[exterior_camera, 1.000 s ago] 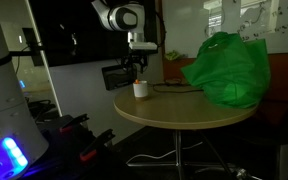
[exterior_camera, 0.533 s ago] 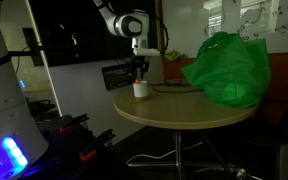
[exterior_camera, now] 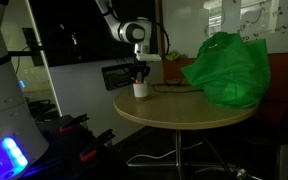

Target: Put the marker in the mug on the table

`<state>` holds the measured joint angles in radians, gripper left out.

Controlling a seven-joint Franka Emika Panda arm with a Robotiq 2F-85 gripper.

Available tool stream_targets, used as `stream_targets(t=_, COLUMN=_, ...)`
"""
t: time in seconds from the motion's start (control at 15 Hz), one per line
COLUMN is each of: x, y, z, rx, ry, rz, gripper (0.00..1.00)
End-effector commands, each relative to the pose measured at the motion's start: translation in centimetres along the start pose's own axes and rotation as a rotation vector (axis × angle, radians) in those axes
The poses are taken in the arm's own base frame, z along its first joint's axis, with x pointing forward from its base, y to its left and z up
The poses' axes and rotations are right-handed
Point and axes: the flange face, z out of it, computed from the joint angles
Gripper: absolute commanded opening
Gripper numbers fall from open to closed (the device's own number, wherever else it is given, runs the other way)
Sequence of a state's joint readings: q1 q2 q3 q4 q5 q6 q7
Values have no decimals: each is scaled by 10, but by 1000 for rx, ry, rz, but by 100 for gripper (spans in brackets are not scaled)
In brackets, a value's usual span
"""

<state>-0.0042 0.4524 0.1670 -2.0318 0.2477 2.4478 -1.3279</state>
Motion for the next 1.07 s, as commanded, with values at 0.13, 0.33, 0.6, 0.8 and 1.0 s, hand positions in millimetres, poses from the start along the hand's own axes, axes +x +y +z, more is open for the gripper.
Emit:
stream_targets(t=0.13, x=5, y=14, z=4, rx=-14, ry=-2, rz=9, gripper=52)
stream_targets(t=0.33, x=6, y=16, z=8, rx=-10, ry=-3, rz=8, gripper=47)
stream_targets(t=0.6, x=7, y=19, z=16, rx=-1, ry=-9, rz=6, gripper=44)
stream_targets(t=0.8, x=7, y=19, z=22, rx=11, ry=-10, rz=13, gripper=43)
stream_targets(t=1.0, x=8, y=19, z=28, rx=18, ry=-9, rz=19, gripper=34)
